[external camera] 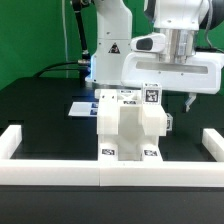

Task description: Assemble chair

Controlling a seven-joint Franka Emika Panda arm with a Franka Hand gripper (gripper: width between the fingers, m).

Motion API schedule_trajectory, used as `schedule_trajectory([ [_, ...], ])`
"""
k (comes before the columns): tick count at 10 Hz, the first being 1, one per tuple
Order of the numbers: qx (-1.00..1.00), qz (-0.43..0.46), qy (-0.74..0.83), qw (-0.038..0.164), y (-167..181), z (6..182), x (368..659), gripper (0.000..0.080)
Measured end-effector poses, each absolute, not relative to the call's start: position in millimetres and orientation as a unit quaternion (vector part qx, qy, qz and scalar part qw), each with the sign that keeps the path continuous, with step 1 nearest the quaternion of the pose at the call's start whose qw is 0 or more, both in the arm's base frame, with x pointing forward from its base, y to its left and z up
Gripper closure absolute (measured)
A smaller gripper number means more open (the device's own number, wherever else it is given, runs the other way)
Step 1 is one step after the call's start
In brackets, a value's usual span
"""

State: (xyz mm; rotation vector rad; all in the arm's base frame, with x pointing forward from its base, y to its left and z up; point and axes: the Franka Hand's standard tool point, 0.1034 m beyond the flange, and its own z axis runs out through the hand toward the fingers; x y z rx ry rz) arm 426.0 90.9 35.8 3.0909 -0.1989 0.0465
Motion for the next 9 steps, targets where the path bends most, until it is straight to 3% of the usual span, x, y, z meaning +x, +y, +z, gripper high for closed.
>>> schedule_trajectory([
  [9, 0.998, 0.002, -0.059, 0.036, 88, 16.6, 422, 0.0151],
])
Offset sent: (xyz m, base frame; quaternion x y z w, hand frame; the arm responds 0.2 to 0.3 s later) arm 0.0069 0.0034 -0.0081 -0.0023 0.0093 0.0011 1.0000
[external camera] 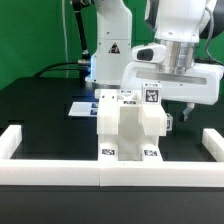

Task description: Assemble chair

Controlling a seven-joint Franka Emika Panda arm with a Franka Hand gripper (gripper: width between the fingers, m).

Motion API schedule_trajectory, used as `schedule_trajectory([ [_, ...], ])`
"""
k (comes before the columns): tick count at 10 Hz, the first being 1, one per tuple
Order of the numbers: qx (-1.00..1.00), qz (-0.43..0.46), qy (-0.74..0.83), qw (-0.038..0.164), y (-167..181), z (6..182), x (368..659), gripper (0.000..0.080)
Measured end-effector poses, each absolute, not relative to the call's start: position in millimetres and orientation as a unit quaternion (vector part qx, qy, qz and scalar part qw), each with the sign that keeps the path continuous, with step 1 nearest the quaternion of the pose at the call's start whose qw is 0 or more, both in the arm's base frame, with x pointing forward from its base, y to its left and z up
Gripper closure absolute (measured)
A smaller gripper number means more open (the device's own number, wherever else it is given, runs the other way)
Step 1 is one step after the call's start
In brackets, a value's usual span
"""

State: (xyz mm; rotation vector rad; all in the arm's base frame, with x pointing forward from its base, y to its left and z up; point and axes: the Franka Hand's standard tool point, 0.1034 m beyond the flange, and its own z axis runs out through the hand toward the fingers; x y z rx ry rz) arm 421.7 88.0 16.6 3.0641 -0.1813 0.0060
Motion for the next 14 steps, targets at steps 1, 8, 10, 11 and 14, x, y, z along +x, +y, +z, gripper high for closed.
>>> schedule_trajectory([
  [1, 0.998, 0.002, -0.059, 0.036, 87.8, 16.2, 421.4, 0.0151],
  [8, 0.998, -0.006, -0.058, 0.040, 86.4, 11.2, 417.7, 0.0151],
  [10, 0.998, -0.007, -0.056, 0.041, 94.0, 9.9, 415.2, 0.0151],
  [11, 0.998, -0.007, -0.054, 0.041, 95.1, 9.2, 414.9, 0.0151],
  [14, 0.998, -0.008, -0.055, 0.043, 93.5, 7.2, 413.7, 0.0151],
])
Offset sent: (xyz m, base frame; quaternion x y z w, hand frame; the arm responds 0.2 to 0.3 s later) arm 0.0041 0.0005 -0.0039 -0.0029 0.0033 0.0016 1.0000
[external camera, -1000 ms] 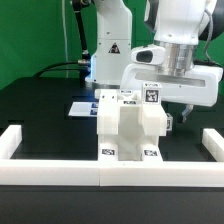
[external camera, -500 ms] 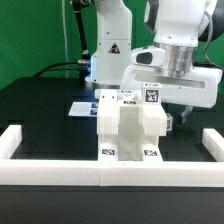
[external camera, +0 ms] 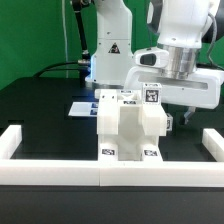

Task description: Assemble chair

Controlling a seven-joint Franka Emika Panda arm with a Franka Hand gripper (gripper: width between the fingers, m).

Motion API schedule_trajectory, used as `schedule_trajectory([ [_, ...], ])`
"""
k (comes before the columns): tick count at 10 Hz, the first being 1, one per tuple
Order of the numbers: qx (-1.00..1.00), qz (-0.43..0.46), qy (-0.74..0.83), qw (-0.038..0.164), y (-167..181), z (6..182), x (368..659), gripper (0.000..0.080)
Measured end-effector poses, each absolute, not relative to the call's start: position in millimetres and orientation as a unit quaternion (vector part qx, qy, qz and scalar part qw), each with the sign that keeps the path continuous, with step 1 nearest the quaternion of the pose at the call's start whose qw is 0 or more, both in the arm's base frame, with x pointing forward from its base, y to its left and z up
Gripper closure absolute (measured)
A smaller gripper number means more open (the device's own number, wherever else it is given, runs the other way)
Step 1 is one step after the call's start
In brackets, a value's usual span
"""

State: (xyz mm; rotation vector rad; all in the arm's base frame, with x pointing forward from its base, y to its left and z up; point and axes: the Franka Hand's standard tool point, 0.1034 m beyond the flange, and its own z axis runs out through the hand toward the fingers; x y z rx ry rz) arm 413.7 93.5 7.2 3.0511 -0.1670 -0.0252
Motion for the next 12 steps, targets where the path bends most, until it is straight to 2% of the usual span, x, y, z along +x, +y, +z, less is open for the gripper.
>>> schedule_trajectory([
  [1, 0.998, -0.009, -0.055, 0.043, 93, 6.7, 413, 0.0151],
  [4, 0.998, -0.009, -0.054, 0.043, 94, 6.5, 413, 0.0514],
  [9, 0.998, -0.008, -0.055, 0.043, 93, 7.5, 414, 0.0514],
  [12, 0.998, -0.014, -0.060, 0.023, 101, 31.3, 411, 0.0514],
])
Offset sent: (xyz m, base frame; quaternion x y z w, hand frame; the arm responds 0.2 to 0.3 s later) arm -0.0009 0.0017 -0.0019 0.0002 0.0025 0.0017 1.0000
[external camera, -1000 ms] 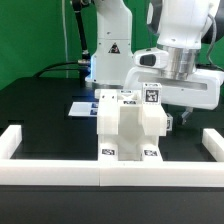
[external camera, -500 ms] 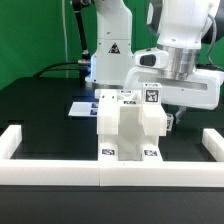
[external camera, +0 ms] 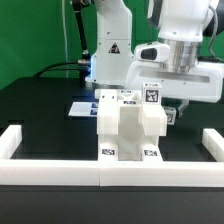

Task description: Assemble chair

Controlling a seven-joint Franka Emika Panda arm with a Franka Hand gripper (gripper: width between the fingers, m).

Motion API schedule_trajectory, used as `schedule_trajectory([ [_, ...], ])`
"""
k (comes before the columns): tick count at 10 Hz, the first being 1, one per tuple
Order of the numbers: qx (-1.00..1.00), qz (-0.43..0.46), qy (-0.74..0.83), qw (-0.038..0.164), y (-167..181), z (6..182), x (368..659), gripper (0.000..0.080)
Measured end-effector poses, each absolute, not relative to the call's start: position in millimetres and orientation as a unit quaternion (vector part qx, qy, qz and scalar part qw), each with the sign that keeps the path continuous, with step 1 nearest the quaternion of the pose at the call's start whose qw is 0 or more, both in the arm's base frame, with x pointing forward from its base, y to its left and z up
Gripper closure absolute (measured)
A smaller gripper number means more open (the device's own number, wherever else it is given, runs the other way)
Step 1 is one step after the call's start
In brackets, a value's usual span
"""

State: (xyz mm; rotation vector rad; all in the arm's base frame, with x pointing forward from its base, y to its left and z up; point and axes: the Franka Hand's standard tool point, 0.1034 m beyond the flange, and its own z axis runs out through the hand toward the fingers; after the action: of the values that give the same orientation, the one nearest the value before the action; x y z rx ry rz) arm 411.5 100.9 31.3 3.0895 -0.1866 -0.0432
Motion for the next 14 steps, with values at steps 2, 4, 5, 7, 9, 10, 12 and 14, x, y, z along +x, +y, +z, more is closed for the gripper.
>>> schedule_trajectory([
  [2, 0.997, -0.019, -0.068, 0.003, 104, 56.2, 408, 0.0512],
  [4, 0.997, -0.020, -0.079, -0.016, 103, 78.9, 408, 0.0512],
  [5, 0.996, -0.023, -0.083, -0.024, 101, 87.5, 408, 0.0512],
  [7, 0.995, -0.024, -0.088, -0.035, 90, 103.1, 413, 0.0512],
  [9, 0.996, -0.024, -0.073, -0.046, 67, 123.2, 431, 0.0512],
  [10, 0.996, -0.020, -0.066, -0.050, 53, 132.6, 446, 0.0512],
  [12, 0.997, -0.019, -0.062, -0.052, 41, 138.6, 457, 0.0512],
  [14, 0.997, -0.020, -0.061, -0.052, 41, 137.9, 456, 0.0512],
])
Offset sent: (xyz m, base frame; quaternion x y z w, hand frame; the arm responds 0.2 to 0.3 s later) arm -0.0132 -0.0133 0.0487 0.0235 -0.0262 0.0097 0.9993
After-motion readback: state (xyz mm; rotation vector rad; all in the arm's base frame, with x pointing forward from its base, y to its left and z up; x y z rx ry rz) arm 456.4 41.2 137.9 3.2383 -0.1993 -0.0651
